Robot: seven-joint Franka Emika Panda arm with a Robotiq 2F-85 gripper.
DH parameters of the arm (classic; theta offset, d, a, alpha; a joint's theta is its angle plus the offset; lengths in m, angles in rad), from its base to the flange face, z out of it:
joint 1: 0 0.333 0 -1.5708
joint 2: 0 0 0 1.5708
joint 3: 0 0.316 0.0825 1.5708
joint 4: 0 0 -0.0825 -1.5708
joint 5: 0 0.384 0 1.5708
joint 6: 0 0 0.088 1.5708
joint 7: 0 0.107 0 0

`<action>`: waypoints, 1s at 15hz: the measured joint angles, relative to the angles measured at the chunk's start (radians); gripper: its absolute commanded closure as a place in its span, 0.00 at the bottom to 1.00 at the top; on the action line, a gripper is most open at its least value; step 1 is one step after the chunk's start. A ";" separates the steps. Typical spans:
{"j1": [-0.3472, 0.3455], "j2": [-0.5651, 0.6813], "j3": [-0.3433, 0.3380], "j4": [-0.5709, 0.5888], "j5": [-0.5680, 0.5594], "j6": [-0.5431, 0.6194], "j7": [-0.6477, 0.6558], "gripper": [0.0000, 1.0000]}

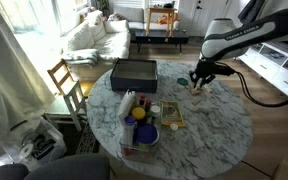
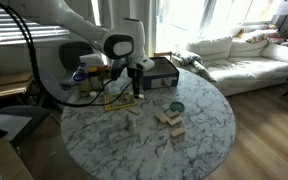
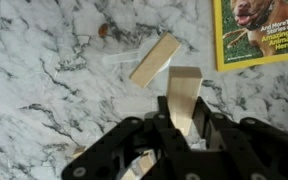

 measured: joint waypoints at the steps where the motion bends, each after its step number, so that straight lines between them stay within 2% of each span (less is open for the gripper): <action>1: 0.004 0.000 -0.003 -0.003 0.000 0.000 0.028 0.93; 7: 0.047 0.002 -0.032 -0.027 -0.006 0.001 0.244 0.93; 15: 0.058 0.003 -0.050 -0.071 -0.060 0.013 0.367 0.93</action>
